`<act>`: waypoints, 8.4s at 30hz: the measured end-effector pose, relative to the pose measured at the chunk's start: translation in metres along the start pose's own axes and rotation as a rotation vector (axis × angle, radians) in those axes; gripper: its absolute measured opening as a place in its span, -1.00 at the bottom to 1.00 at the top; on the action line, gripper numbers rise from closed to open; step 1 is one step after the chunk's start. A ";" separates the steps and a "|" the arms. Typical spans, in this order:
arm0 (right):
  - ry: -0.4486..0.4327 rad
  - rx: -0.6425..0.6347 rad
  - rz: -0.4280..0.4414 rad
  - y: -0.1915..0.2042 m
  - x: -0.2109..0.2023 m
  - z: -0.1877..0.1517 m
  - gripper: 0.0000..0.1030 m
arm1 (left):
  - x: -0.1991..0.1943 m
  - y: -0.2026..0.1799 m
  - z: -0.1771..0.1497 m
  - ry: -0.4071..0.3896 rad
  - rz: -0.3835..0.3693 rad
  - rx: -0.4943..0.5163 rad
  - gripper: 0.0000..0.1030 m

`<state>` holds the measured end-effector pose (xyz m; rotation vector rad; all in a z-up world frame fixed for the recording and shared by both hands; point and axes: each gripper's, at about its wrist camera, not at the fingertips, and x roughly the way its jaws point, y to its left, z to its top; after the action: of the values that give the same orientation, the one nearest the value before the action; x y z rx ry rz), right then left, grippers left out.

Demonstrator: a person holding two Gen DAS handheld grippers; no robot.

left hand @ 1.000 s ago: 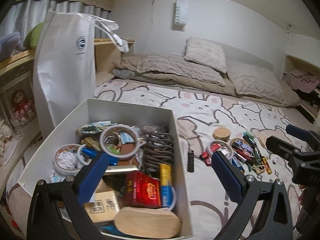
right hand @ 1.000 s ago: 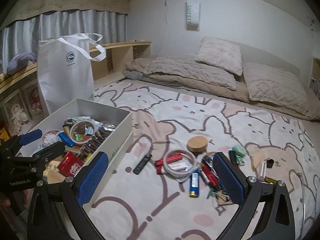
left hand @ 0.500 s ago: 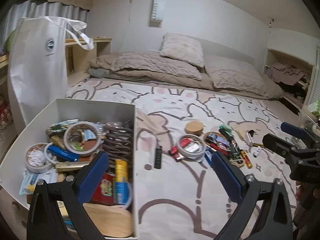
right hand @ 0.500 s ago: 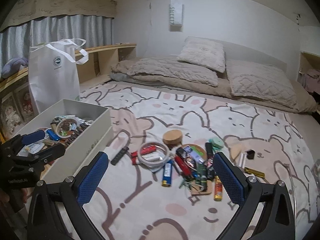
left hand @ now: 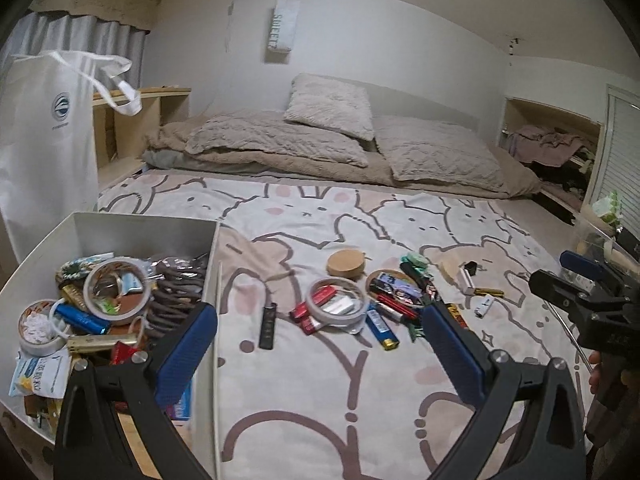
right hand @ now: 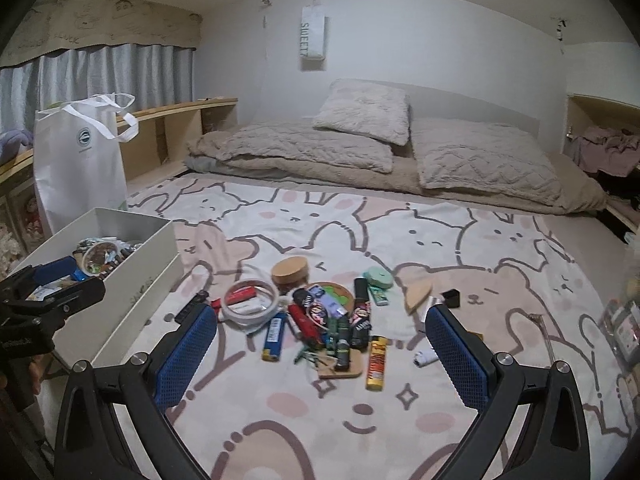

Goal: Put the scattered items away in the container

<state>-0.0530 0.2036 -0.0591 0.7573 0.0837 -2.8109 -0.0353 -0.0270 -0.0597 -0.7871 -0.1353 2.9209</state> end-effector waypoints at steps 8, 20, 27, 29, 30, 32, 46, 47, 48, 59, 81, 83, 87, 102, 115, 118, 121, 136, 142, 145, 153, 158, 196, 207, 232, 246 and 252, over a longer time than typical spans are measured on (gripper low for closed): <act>0.003 0.028 -0.028 -0.022 -0.002 -0.014 1.00 | 0.007 -0.021 -0.004 0.000 -0.037 0.025 1.00; 0.017 0.041 -0.067 -0.042 -0.005 -0.035 1.00 | 0.021 -0.048 -0.017 0.015 -0.092 0.042 1.00; 0.070 -0.011 -0.067 -0.036 0.007 -0.057 1.00 | 0.038 -0.059 -0.033 0.059 -0.102 0.055 1.00; 0.086 -0.006 -0.059 -0.036 0.012 -0.066 1.00 | 0.043 -0.062 -0.038 0.073 -0.104 0.063 1.00; 0.093 -0.002 -0.057 -0.037 0.014 -0.069 1.00 | 0.046 -0.064 -0.041 0.081 -0.104 0.070 1.00; 0.111 0.013 -0.050 -0.038 0.019 -0.078 1.00 | 0.052 -0.066 -0.048 0.099 -0.103 0.083 1.00; 0.232 0.073 -0.038 -0.051 0.055 -0.118 1.00 | 0.101 -0.071 -0.087 0.249 -0.092 0.074 1.00; 0.238 0.080 -0.038 -0.052 0.057 -0.120 1.00 | 0.105 -0.071 -0.088 0.262 -0.090 0.072 1.00; 0.245 0.087 -0.036 -0.054 0.059 -0.121 1.00 | 0.109 -0.072 -0.090 0.276 -0.090 0.069 0.99; 0.298 0.187 -0.010 -0.069 0.073 -0.133 1.00 | 0.155 -0.068 -0.087 0.394 -0.122 -0.015 0.72; 0.340 0.122 -0.057 -0.058 0.088 -0.143 1.00 | 0.210 -0.080 -0.064 0.389 -0.083 0.060 0.16; 0.343 0.124 -0.056 -0.058 0.089 -0.143 1.00 | 0.209 -0.075 -0.062 0.382 -0.081 0.037 -0.14; 0.347 0.126 -0.054 -0.059 0.090 -0.144 1.00 | 0.206 -0.071 -0.064 0.368 -0.095 0.017 -0.37; 0.316 0.149 -0.058 -0.062 0.085 -0.143 0.82 | 0.163 -0.071 -0.086 0.382 -0.117 0.155 -0.50; 0.288 0.199 -0.047 -0.070 0.078 -0.132 0.12 | 0.100 -0.064 -0.116 0.418 -0.151 0.300 -0.52; 0.294 0.197 -0.033 -0.069 0.083 -0.124 0.12 | 0.086 -0.063 -0.124 0.426 -0.180 0.311 -0.52; 0.301 0.170 -0.034 -0.066 0.091 -0.116 0.12 | 0.069 -0.065 -0.132 0.430 -0.221 0.332 -0.52; 0.354 0.140 -0.087 -0.061 0.147 -0.095 -0.27 | 0.019 -0.070 -0.158 0.443 -0.357 0.433 -0.51; 0.348 0.119 -0.075 -0.060 0.150 -0.095 -0.59 | 0.020 -0.064 -0.156 0.450 -0.376 0.427 -0.51; 0.354 0.093 -0.078 -0.055 0.143 -0.099 -0.59 | 0.020 -0.062 -0.155 0.443 -0.356 0.429 -0.27; 0.365 0.009 -0.052 -0.039 0.097 -0.125 -0.59 | 0.019 -0.055 -0.155 0.440 -0.332 0.426 -0.18; 0.365 -0.040 -0.015 -0.028 0.068 -0.140 -0.59 | 0.017 -0.054 -0.156 0.439 -0.320 0.426 -0.18; 0.351 -0.026 -0.082 -0.030 -0.006 -0.184 0.60 | 0.023 -0.037 -0.152 0.424 -0.181 0.390 0.34; 0.380 0.060 -0.137 -0.063 0.012 -0.179 0.78 | 0.041 -0.020 -0.142 0.409 -0.109 0.315 0.35; 0.317 0.108 -0.172 -0.087 0.023 -0.183 1.00 | 0.052 -0.045 -0.138 0.445 -0.238 0.277 0.89; 0.301 0.096 -0.202 -0.081 0.018 -0.186 1.00 | 0.079 -0.076 -0.140 0.427 -0.189 0.242 1.00; 0.305 0.130 -0.153 -0.071 0.007 -0.185 1.00 | 0.082 -0.072 -0.142 0.419 -0.197 0.226 1.00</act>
<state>0.0149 0.2923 -0.2235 1.2568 0.0091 -2.8388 -0.0275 0.0630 -0.2144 -1.2376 0.1435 2.4689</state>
